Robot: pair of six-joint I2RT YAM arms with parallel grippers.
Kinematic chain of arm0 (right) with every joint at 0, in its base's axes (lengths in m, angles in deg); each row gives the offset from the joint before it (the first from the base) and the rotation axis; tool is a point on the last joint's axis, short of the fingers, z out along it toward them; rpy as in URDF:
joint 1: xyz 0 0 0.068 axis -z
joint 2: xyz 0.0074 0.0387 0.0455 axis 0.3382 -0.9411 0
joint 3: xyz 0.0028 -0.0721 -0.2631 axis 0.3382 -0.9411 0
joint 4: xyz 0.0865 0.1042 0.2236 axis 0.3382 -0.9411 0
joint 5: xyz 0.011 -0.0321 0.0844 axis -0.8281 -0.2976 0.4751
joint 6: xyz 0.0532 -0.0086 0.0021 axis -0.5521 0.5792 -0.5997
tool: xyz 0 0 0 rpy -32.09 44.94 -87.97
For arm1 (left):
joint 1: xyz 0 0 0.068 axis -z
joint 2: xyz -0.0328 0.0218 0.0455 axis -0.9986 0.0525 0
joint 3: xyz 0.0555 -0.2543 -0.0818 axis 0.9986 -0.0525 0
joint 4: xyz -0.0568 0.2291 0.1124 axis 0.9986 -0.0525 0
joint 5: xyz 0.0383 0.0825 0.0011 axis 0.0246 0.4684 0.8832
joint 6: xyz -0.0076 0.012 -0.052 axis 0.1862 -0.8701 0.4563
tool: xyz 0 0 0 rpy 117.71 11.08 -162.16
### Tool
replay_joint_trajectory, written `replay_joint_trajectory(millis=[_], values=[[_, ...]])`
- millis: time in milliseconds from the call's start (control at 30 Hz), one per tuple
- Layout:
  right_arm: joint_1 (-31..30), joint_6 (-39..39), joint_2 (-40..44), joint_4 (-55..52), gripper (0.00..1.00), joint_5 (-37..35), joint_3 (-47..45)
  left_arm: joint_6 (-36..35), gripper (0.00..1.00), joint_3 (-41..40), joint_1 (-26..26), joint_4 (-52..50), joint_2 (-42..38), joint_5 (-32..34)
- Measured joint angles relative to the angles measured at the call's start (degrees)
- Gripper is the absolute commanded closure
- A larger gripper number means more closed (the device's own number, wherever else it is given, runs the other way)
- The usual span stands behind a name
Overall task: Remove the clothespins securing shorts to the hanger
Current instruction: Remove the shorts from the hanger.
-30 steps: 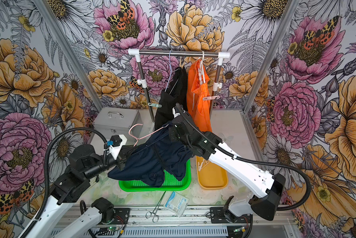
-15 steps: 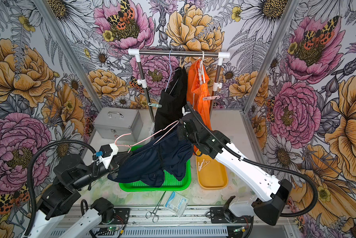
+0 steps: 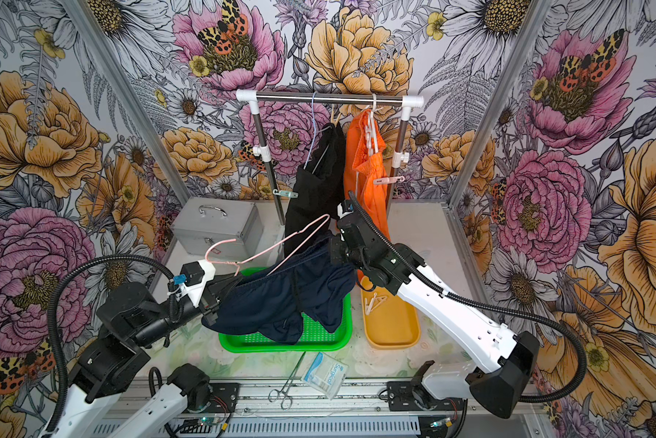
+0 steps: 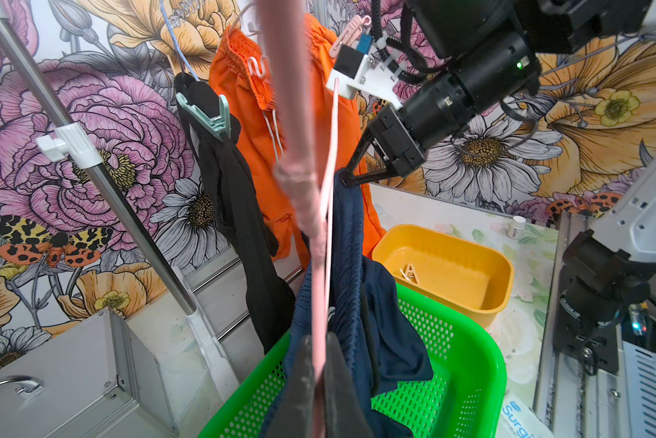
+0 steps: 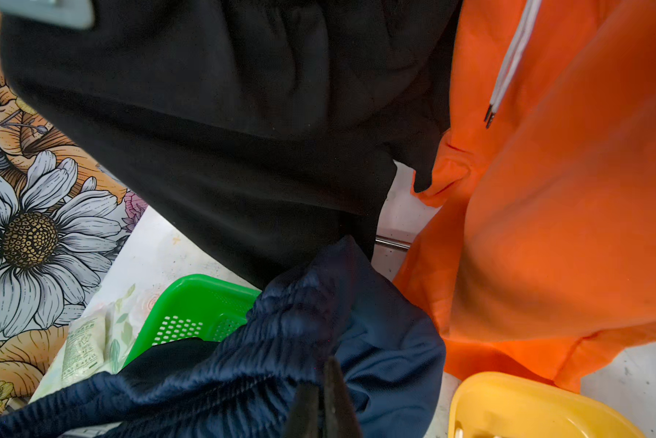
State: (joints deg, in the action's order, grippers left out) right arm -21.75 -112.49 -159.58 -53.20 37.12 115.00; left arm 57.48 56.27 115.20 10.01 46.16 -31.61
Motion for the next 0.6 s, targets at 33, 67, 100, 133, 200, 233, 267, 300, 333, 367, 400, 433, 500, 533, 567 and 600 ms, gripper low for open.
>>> replay_joint_trajectory(millis=[33,67,100,133,200,233,267,300,333,367,400,433,500,533,567,600], values=[[0.00,0.02,0.46,0.39,1.00,0.68,-0.79,0.96,1.00,0.00,0.00,0.87,-0.15,0.76],[0.02,0.02,0.81,0.85,1.00,1.36,-1.29,1.73,1.00,-0.04,0.00,1.53,-0.24,1.31],[0.11,0.02,1.11,1.68,1.00,2.38,-1.86,2.73,1.00,-0.11,0.00,2.62,-0.37,1.90],[0.20,0.02,1.33,2.73,1.00,3.48,-2.29,3.58,1.00,-0.28,0.00,3.78,-0.39,2.32],[0.22,0.04,1.36,4.52,1.00,5.62,-2.64,5.11,1.00,-0.70,0.00,6.01,-0.35,2.95],[0.15,0.07,1.31,5.35,1.00,6.49,-2.69,5.70,1.00,-0.96,0.00,7.06,-0.26,3.30],[-0.17,0.26,1.31,6.19,1.00,7.15,-2.69,6.21,1.00,-1.09,0.00,7.74,-0.15,3.58],[-0.76,0.52,1.29,6.88,1.00,7.67,-2.62,6.78,1.00,-1.11,0.00,8.50,0.13,3.91],[-1.53,0.92,1.20,7.21,1.00,8.13,-2.45,7.23,1.00,-1.11,0.00,9.38,0.50,4.31],[-2.32,1.27,1.09,7.45,1.00,8.33,-2.19,7.58,1.00,-1.11,0.00,10.05,0.83,4.61],[-3.54,1.95,0.83,7.52,1.00,8.52,-1.57,8.04,1.00,-1.11,0.00,10.84,1.27,5.20],[-4.74,2.73,0.50,7.54,1.00,8.72,-0.68,8.52,1.00,-1.11,0.00,11.47,1.73,5.90],[-7.26,4.22,0.02,7.61,1.00,9.42,1.33,9.20,1.00,-1.11,-0.02,12.46,2.58,7.34],[-8.55,5.16,-0.04,7.72,1.00,9.77,2.47,9.79,1.00,-1.14,-0.02,12.98,2.97,8.26],[-9.75,6.03,-0.07,7.85,1.00,10.03,3.50,10.05,1.00,-1.29,-0.02,13.49,3.19,8.87],[-11.08,7.04,-0.07,7.89,1.00,10.34,4.76,10.32,1.00,-1.62,-0.13,14.12,3.26,9.62]])
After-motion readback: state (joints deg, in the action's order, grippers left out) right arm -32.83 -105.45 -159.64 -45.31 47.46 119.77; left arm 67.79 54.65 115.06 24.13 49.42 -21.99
